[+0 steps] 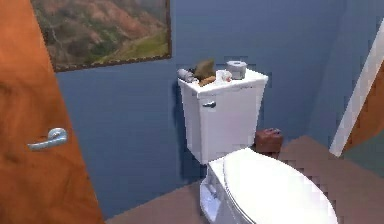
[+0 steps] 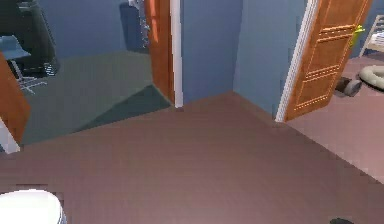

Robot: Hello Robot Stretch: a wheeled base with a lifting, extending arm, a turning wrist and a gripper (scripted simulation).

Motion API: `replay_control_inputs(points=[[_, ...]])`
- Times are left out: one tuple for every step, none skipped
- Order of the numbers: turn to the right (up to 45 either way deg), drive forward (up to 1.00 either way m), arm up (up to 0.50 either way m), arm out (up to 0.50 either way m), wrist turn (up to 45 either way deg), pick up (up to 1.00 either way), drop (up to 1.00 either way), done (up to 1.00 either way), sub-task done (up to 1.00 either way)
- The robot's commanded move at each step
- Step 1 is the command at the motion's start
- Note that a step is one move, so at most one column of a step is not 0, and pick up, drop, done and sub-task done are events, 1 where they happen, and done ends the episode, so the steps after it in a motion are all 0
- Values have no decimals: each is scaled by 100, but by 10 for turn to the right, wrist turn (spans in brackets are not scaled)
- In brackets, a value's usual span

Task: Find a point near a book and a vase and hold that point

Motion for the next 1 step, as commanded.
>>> replay_control_inputs(points=[[450, 0, 0, 0, 0, 0, 0, 0, 0]])
